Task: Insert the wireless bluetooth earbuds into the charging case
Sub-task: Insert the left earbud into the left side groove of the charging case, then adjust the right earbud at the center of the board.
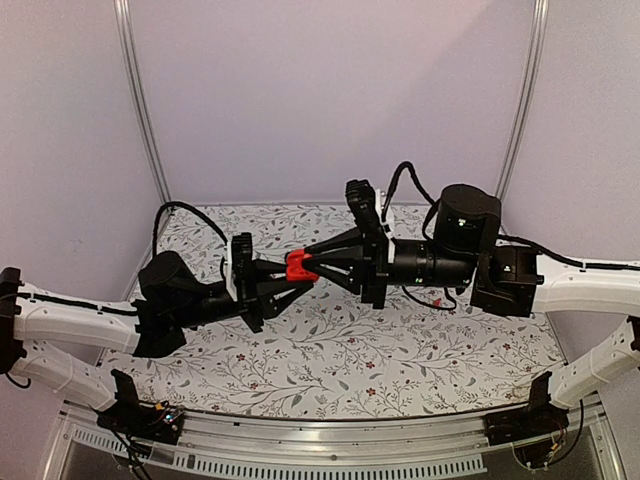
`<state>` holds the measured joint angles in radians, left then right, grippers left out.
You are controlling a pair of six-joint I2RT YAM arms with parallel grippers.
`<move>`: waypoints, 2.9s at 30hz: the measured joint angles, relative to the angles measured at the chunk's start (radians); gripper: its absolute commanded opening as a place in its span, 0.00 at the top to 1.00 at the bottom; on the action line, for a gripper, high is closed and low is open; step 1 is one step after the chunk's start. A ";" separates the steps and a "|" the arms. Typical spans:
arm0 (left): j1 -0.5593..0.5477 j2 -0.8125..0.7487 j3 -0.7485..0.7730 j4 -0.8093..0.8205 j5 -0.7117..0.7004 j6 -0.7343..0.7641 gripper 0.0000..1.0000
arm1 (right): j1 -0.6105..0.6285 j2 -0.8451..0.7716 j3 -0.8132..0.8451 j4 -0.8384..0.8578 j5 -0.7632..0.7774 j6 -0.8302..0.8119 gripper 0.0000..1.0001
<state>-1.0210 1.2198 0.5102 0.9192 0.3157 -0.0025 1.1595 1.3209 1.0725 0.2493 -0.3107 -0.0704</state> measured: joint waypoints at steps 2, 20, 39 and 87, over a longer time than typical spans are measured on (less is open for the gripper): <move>0.000 0.001 0.003 0.000 -0.006 -0.008 1.00 | 0.000 0.009 0.002 0.001 0.018 0.003 0.93; 0.000 0.016 0.009 -0.004 -0.035 -0.029 1.00 | 0.000 0.065 0.017 0.022 0.090 0.032 0.93; 0.000 0.015 0.009 -0.004 -0.052 -0.032 1.00 | 0.005 0.092 0.017 0.025 0.117 0.051 0.87; 0.000 0.000 -0.020 -0.009 -0.064 -0.049 1.00 | -0.471 -0.175 -0.113 -0.266 0.170 0.237 0.57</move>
<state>-1.0210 1.2194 0.4904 0.9104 0.2520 -0.0517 0.6884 1.1461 0.9592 -0.0162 -0.1410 0.1661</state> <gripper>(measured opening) 0.188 0.436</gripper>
